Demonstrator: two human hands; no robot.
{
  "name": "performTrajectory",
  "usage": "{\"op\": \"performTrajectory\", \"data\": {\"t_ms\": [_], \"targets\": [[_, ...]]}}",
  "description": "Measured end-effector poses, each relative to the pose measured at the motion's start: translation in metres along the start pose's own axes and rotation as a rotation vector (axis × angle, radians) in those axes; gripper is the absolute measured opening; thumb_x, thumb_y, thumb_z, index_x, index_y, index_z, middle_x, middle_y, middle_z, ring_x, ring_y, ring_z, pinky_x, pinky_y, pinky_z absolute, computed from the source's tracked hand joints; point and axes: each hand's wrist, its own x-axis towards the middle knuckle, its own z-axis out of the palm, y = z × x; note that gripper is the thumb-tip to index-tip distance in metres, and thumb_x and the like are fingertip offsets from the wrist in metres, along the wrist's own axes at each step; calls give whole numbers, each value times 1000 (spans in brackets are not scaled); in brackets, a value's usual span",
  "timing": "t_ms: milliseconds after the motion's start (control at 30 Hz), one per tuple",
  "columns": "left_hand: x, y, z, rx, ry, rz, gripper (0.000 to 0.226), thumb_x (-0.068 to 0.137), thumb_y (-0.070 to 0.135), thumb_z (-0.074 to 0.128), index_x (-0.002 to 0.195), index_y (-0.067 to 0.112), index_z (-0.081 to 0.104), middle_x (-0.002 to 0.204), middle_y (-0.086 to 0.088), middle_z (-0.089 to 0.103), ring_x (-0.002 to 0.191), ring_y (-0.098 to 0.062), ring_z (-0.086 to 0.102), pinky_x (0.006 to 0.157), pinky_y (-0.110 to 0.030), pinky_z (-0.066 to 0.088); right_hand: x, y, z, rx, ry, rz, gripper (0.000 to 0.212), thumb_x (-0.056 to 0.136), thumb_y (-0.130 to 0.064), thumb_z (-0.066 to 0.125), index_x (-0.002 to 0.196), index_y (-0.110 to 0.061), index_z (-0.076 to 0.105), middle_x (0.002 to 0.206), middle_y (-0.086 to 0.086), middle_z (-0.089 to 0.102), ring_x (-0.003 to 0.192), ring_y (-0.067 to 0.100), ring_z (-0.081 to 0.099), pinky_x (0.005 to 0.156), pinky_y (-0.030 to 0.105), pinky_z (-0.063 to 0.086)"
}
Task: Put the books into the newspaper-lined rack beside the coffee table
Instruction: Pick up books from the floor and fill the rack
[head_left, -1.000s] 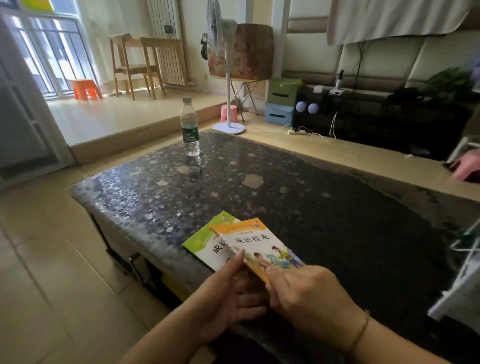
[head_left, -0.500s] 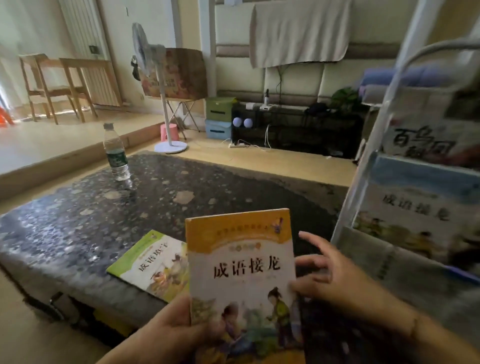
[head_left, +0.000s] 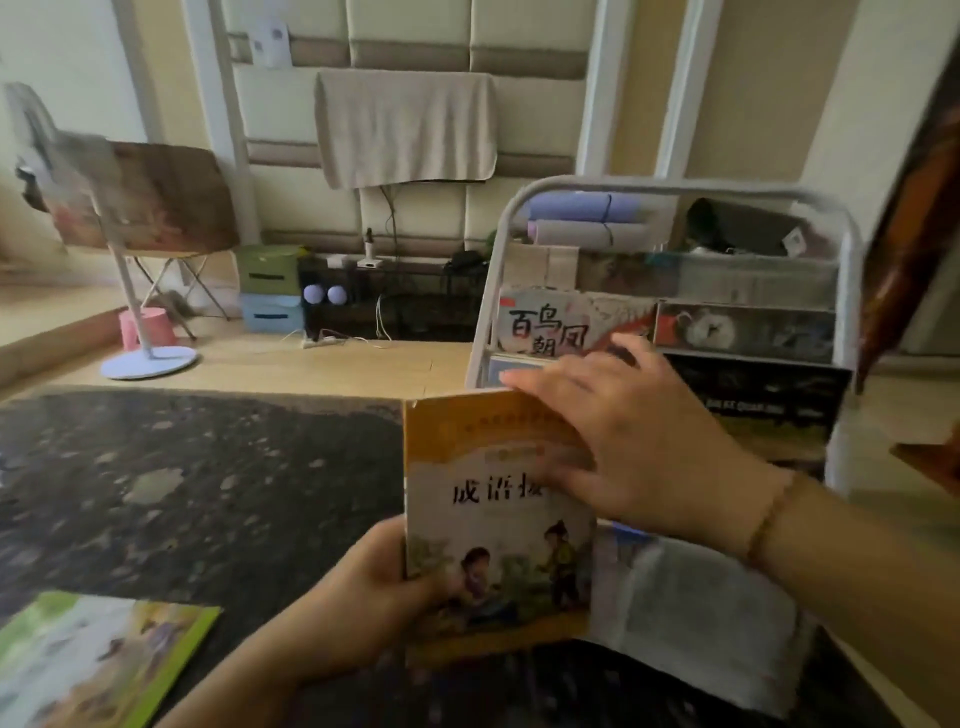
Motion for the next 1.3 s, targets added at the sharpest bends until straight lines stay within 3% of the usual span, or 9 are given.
{"op": "performTrajectory", "data": {"t_ms": [167, 267, 367, 500, 767, 933, 1033, 1133, 1300], "targets": [[70, 36, 27, 95, 561, 240, 57, 85, 6, 70, 129, 35, 48, 112, 9, 68, 104, -9, 68, 70, -25, 60, 39, 48, -8, -51, 53, 95, 63, 83, -20, 64, 140, -22, 36, 119, 3, 53, 103, 24, 56, 91, 47, 42], [96, 44, 35, 59, 705, 315, 63, 92, 7, 63, 143, 32, 35, 131, 7, 56, 115, -8, 59, 80, -30, 60, 54, 71, 1, -82, 108, 161, 60, 84, -20, 64, 138, -22, 38, 115, 2, 52, 100, 22, 54, 92, 45, 42], [114, 34, 38, 199, 669, 289, 67, 93, 9, 61, 148, 30, 29, 138, 12, 46, 115, 3, 49, 87, -20, 54, 59, 80, 17, -112, 126, 194, 58, 86, -27, 66, 137, -22, 39, 117, 1, 52, 102, 21, 55, 93, 43, 40], [122, 16, 45, 424, 650, 223, 76, 93, 9, 59, 153, 30, 18, 156, 10, 25, 142, -8, 28, 112, -42, 41, 56, 80, 36, -118, 134, 213, 54, 85, -32, 68, 132, -20, 45, 118, 1, 55, 102, 22, 57, 91, 44, 40], [115, -27, 58, 781, 493, 156, 80, 97, 24, 54, 156, 35, 0, 156, 19, -31, 147, -12, -24, 123, -47, 12, 40, 72, 62, -301, 113, 197, 52, 81, -33, 72, 126, -16, 52, 110, 4, 62, 95, 27, 60, 88, 46, 41], [109, -47, 62, 879, 384, -64, 78, 101, 39, 44, 156, 25, -10, 155, 3, -37, 147, -22, -24, 121, -41, -2, 20, 56, 80, -346, -5, 198, 57, 82, -40, 69, 130, -13, 53, 117, 6, 63, 102, 31, 61, 104, 59, 31], [106, -51, 64, 929, 318, -151, 83, 100, 44, 44, 155, 24, -15, 154, -2, -40, 147, -24, -25, 122, -43, -3, 12, 49, 85, -446, -102, 213, 56, 92, -37, 57, 140, -11, 44, 130, 10, 57, 116, 37, 53, 110, 71, 9], [105, -53, 62, 929, 341, -134, 83, 99, 45, 46, 156, 26, -11, 156, -1, -38, 147, -23, -23, 123, -42, -2, 11, 47, 86, -504, -137, 226, 59, 97, -37, 47, 146, -8, 33, 137, 12, 51, 123, 40, 48, 109, 72, -3], [102, -50, 69, 744, 402, -35, 80, 96, 38, 56, 157, 30, 4, 159, 7, -28, 149, -17, -18, 124, -43, 11, 1, 47, 87, -491, -136, 238, 71, 98, -43, 44, 152, -7, 17, 153, 15, 34, 142, 39, 27, 109, 73, -1]]}}
